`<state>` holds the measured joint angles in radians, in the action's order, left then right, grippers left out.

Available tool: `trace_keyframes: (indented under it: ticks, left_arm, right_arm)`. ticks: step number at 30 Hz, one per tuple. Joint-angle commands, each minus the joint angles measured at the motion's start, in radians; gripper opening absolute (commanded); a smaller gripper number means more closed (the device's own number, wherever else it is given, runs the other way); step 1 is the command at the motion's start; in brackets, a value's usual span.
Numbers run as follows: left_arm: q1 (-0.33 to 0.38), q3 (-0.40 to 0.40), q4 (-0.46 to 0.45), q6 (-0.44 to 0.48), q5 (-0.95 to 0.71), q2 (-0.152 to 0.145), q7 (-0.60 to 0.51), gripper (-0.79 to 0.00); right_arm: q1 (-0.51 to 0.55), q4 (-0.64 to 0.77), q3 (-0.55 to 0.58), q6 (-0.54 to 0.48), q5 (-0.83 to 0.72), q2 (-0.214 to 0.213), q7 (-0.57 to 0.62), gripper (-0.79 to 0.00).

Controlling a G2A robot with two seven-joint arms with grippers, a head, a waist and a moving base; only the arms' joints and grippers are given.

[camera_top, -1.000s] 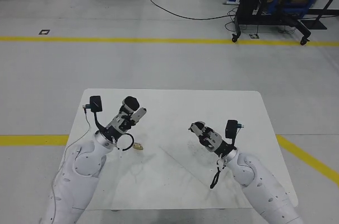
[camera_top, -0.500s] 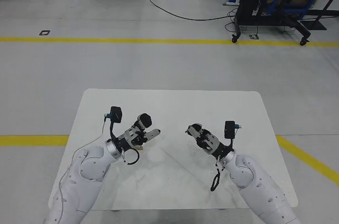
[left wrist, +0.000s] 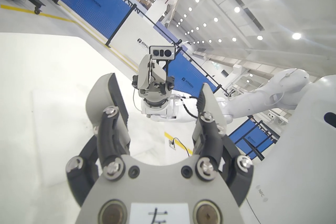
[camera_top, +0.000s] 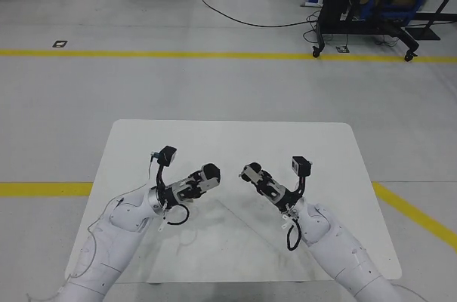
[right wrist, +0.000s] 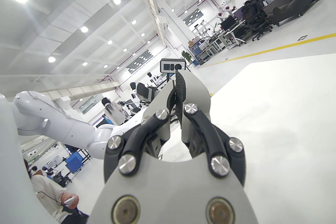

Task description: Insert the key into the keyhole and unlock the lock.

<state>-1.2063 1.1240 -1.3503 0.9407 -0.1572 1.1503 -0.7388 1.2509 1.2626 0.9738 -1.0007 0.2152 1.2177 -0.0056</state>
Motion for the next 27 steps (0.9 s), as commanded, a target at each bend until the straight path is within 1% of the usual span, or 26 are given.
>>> trace_keyframes:
  ticks: [1,3,14,20,27]
  left_arm:
    - [0.005,-0.009,-0.002,-0.001,0.005,0.0,-0.007,-0.453]
    - [0.009,-0.017,-0.001,-0.009,0.019,0.001,-0.004,-0.434]
    - [0.022,-0.054,0.0,-0.008,0.043,0.003,0.013,-0.409]
    - [0.032,-0.073,0.012,-0.011,0.036,0.004,0.015,-0.422]
    - [0.044,-0.084,0.027,-0.004,0.028,0.004,0.019,-0.489]
  right_arm:
    - [-0.007,-0.008,-0.005,-0.003,-0.002,0.004,0.001,-0.785]
    - [-0.013,-0.015,-0.009,-0.009,-0.004,0.008,0.003,-0.785]
    - [-0.031,-0.044,-0.019,-0.007,-0.016,0.022,0.024,-0.785]
    - [-0.036,-0.046,-0.024,-0.012,-0.023,0.029,0.041,-0.785]
    - [-0.039,-0.044,-0.027,-0.012,-0.023,0.034,0.061,-0.785]
